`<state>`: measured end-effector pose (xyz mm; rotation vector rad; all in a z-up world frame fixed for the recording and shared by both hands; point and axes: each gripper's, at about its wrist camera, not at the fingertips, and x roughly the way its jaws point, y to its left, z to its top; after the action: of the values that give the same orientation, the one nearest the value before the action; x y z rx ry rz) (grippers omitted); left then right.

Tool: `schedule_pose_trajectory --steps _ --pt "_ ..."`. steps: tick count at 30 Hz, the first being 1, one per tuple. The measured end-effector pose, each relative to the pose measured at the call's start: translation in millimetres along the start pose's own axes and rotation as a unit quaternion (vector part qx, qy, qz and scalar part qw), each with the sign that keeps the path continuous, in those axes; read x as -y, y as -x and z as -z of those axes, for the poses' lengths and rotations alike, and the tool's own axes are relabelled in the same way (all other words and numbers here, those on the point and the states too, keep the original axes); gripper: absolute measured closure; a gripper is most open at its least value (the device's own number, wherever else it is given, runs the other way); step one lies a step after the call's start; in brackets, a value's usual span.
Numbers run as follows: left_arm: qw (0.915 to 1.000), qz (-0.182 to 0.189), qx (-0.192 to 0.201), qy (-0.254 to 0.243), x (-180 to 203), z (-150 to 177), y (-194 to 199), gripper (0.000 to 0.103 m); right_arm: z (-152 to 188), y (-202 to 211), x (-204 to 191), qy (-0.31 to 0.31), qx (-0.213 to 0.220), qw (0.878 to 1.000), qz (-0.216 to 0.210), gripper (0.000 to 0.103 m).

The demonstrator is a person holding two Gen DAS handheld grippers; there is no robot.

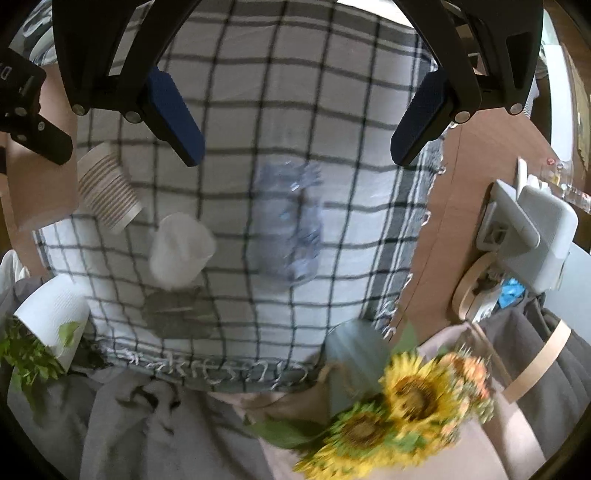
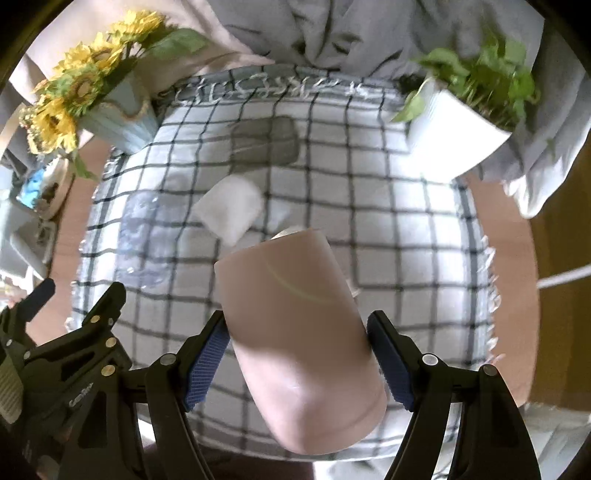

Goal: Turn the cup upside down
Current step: 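Lift the pink cup with the right gripper off the cloth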

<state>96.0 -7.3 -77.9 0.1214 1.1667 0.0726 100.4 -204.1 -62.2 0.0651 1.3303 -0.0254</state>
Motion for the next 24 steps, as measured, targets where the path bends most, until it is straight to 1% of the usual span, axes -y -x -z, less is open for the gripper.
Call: schedule_pose_trajectory --steps 4,7,11,15,18,20,24 --pt "0.9998 -0.001 -0.018 0.002 -26 11 -13 0.0 15 -16 -20 -0.024 -0.009 0.999 -0.024 0.027" --pt "0.9995 -0.006 -0.031 0.005 -43 17 -22 0.0 25 -37 -35 -0.053 -0.028 0.997 -0.05 0.027" --pt "0.9984 -0.011 -0.053 -0.013 -59 26 -39 0.0 35 -60 -51 -0.072 -0.055 0.993 -0.078 0.027" --pt "0.997 -0.01 -0.074 -0.019 -69 32 -53 0.0 40 -76 -63 -0.091 -0.069 0.989 -0.09 0.027" --pt "0.9963 -0.012 -0.082 -0.022 -73 35 -60 0.0 43 -89 -68 -0.112 -0.084 0.985 -0.102 0.027" --pt "0.9958 -0.016 -0.086 -0.026 -74 36 -63 0.0 45 -97 -71 -0.126 -0.091 0.982 -0.111 0.027" --pt "0.9955 -0.02 -0.088 -0.031 -75 36 -67 0.0 47 -108 -69 -0.154 -0.092 0.977 -0.111 0.027"
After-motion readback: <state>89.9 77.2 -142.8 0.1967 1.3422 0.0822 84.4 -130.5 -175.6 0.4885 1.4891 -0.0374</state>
